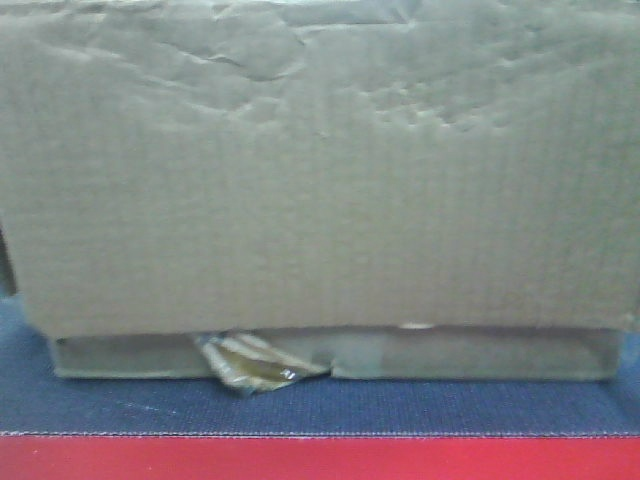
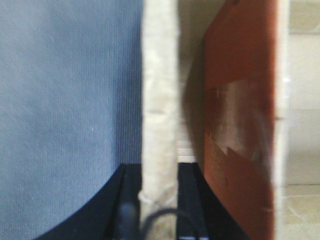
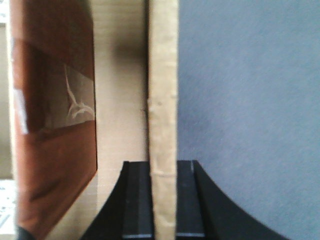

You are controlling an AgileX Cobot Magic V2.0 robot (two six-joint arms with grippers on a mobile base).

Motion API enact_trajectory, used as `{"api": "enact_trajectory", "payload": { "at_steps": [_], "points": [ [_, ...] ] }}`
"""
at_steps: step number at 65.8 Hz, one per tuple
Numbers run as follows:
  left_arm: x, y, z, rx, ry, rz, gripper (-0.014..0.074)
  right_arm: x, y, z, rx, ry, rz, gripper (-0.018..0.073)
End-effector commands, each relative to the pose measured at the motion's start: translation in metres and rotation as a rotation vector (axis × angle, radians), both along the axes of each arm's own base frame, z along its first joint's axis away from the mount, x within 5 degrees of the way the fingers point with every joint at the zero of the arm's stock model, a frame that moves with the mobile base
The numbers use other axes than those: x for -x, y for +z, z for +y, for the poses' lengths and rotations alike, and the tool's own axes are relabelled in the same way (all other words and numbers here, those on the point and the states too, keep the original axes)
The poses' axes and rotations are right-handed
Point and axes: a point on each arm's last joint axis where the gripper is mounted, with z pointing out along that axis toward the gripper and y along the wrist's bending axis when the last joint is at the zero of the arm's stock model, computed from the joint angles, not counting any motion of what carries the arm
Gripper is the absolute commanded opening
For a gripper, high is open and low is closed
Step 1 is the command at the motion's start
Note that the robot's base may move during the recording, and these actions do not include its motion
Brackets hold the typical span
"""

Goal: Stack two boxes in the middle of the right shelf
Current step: 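Lift the stacked boxes off the table with both grippers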

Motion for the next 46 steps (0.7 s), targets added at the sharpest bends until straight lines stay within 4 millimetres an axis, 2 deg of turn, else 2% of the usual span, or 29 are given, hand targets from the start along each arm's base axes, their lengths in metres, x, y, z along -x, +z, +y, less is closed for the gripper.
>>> {"api": "enact_trajectory", "payload": {
  "at_steps": [1, 15, 23, 38, 46],
  "points": [
    [0.001, 0.021, 0.002, -0.003, 0.018, -0.094, -0.0111, 0.002, 0.021, -0.005, 0.018, 0.005, -0.156, -0.0154],
    [-0.005, 0.066, 0.010, 0.033, 0.043, -0.249, -0.0111, -0.001, 0.049, -0.005, -0.017, 0.040, -0.357, -0.0154],
    [-0.009, 0.091, 0.019, 0.031, 0.006, -0.345, -0.0111, -0.005, 0.072, -0.006, -0.047, 0.040, -0.465, -0.0154],
    [-0.013, 0.124, 0.031, 0.058, -0.019, -0.495, -0.0111, -0.013, 0.116, -0.010, -0.090, -0.004, -0.559, -0.0154],
    [-0.015, 0.134, 0.030, 0.070, -0.048, -0.573, -0.0111, -0.022, 0.123, -0.006, -0.106, 0.001, -0.604, -0.0154]
  ]
}}
